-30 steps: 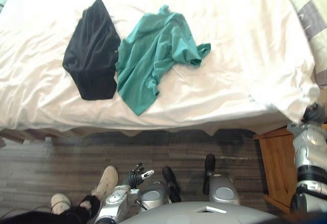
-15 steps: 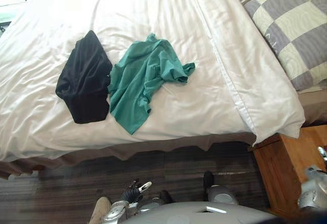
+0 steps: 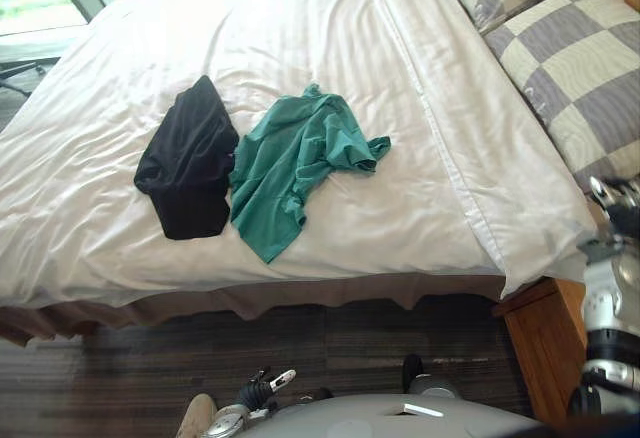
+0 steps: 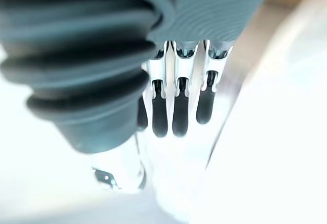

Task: Tidy the bed and pick cloth on bed and put in laundry

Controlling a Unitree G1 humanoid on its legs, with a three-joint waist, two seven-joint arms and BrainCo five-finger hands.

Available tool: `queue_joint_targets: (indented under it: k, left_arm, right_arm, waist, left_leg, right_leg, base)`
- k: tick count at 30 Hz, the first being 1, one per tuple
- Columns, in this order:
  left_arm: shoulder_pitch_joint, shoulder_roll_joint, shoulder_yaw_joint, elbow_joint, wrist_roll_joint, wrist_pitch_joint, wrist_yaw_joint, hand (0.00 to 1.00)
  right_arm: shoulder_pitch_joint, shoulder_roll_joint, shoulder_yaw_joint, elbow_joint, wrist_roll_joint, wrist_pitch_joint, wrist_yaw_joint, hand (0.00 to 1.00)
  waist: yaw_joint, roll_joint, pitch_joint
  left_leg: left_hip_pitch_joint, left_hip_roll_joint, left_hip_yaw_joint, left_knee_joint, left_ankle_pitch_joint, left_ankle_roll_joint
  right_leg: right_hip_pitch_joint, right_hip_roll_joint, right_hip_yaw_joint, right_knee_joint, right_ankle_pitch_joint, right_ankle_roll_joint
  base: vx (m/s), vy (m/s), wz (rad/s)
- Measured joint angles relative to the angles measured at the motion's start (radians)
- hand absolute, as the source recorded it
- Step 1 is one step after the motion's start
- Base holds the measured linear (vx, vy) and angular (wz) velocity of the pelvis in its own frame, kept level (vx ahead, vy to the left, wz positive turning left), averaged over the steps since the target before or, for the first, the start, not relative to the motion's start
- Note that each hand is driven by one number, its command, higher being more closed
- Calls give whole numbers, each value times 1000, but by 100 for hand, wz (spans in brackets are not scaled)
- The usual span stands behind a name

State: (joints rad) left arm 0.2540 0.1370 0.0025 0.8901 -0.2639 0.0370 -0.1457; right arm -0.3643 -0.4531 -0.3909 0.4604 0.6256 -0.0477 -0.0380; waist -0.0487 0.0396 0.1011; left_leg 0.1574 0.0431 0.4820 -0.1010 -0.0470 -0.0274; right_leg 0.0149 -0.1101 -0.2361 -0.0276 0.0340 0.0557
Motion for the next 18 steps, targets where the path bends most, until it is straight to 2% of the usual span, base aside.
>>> queue_joint_targets:
  k: [1,5,7,8,10,11,13,15,18]
  left_arm:
    - [0,2,0,0,0,2,0,0]
    - [-6,5,-4,-2,-8,19,-4,0]
    - [-19,6,-8,-4,-67,19,-9,0]
    - [-25,7,-10,-4,-80,18,-9,0]
    - [-61,13,-36,-21,-133,17,-10,0]
    - [-67,14,-42,-29,-148,17,-11,0]
    - [-114,22,-74,-108,-215,15,-23,0]
    - [-128,31,-126,-171,-256,18,-23,0]
    - [-134,30,-197,-232,-315,28,-2,0]
  right_arm:
    - [-61,-1,25,2,64,2,29,100]
    - [-201,0,63,-18,197,9,77,100]
    - [-275,-1,63,-79,261,8,78,100]
    - [-290,-2,63,-96,270,7,79,100]
    - [-345,-29,64,-167,296,-7,95,100]
    - [-352,-37,66,-181,296,-13,97,100]
    - [-413,-100,75,-278,296,-54,99,100]
    - [-426,-141,80,-324,296,-85,87,100]
    - [-425,-162,85,-337,298,-105,39,100]
  waist:
    - [13,3,-1]
    - [35,15,26]
    - [37,34,72]
    - [37,40,87]
    - [37,66,167]
    - [37,71,179]
    - [35,113,291]
    - [35,136,342]
    - [43,156,366]
  left_leg:
    - [-2,1,0,1,1,0]
    - [-9,-2,-2,3,7,4]
    - [-42,-10,-7,4,15,15]
    - [-52,-12,-7,4,19,18]
    - [-113,-16,-9,42,17,24]
    - [-129,-16,-10,53,16,26]
    - [-228,-16,-17,125,5,41]
    - [-293,-22,-19,166,1,47]
    - [-403,-30,-2,257,-29,55]
  right_leg:
    - [0,1,0,-3,1,-2]
    - [-3,-1,0,-9,10,-3]
    - [-33,-9,0,-10,23,-3]
    - [-43,-11,0,-10,28,-4]
    - [-100,-28,4,19,32,-4]
    - [-116,-32,5,31,31,-5]
    - [-230,-60,16,134,5,-7]
    - [-325,-85,30,233,-33,-8]
    - [-491,-132,69,416,-106,-14]
  base:
    - [-13,-4,9]
    - [-26,7,2]
    - [-65,29,6]
    - [-81,35,6]
    - [-113,45,8]
    - [-116,38,12]
    - [-113,23,12]
    - [-93,-6,17]
    - [-35,-36,10]
